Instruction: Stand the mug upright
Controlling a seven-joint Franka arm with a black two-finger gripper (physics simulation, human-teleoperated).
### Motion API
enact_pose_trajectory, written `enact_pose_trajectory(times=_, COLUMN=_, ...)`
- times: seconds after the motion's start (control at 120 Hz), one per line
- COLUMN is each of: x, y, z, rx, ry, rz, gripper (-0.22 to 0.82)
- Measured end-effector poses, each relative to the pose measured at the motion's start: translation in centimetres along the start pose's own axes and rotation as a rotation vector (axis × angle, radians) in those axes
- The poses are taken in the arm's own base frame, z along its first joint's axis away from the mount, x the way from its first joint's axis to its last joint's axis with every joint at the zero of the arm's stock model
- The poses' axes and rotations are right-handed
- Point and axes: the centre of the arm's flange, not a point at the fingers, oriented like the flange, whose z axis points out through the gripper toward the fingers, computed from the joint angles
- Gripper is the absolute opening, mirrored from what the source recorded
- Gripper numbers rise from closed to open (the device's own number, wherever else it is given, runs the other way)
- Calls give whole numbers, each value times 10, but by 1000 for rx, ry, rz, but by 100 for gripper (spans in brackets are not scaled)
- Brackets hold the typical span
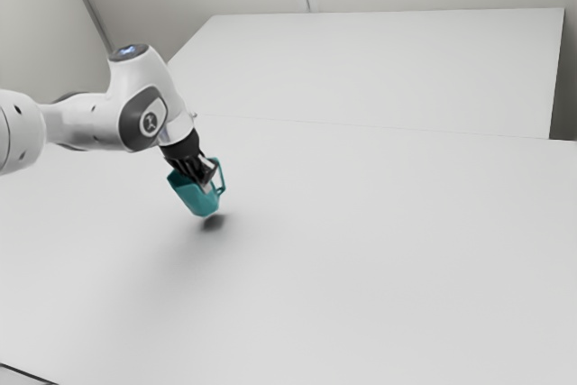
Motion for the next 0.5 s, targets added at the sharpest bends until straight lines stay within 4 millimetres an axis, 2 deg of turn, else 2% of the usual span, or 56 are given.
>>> enact_pose_trajectory(times=0.333, x=7, y=-26, z=23, rx=17, ry=36, rz=39, gripper=-18)
enact_pose_trajectory(times=0.5, x=7, y=-25, z=38, rx=20, ry=59, rz=36, gripper=-18)
